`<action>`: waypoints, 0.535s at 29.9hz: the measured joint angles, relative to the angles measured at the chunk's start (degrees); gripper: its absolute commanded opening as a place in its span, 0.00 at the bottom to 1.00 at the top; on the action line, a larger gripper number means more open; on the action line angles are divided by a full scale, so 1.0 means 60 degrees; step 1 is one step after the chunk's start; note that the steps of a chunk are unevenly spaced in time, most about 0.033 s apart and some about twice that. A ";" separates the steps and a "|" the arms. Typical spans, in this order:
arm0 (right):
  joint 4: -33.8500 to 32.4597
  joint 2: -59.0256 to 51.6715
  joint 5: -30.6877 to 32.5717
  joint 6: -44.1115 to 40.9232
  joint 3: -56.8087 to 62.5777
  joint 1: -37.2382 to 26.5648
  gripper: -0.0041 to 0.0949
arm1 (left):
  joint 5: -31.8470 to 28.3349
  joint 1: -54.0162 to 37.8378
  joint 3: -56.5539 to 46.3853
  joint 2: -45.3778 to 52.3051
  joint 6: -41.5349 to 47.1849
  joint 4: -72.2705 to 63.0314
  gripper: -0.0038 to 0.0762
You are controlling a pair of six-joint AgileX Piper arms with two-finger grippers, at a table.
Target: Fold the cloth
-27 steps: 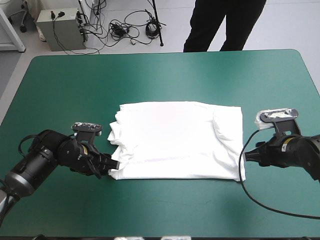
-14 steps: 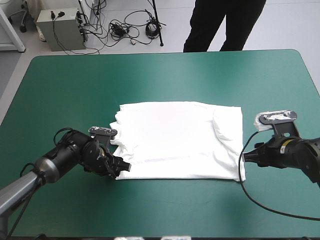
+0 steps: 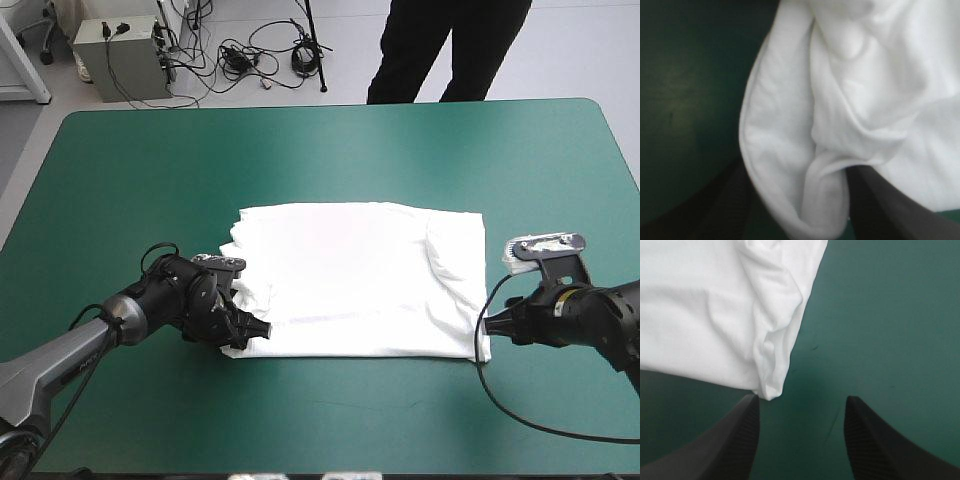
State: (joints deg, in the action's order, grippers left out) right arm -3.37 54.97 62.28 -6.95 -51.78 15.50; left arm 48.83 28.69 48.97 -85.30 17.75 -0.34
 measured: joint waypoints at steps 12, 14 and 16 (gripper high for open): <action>0.1168 0.0601 -0.1794 0.0000 0.2137 0.0000 0.55 | -0.0210 0.0000 0.0031 -0.0029 -0.0008 -0.0417 0.04; 0.1170 0.1061 -0.1958 0.0058 0.2206 0.0000 0.56 | -0.0218 0.0010 0.0031 -0.0029 -0.0008 -0.0437 0.04; 0.1202 0.1496 -0.2230 0.0108 0.2206 0.0000 0.58 | -0.0218 0.0010 0.0031 -0.0029 -0.0008 -0.0437 0.04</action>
State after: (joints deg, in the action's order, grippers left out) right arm 3.85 63.94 48.89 -6.30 -38.55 15.50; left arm 47.52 28.75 49.15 -85.48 17.70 -2.96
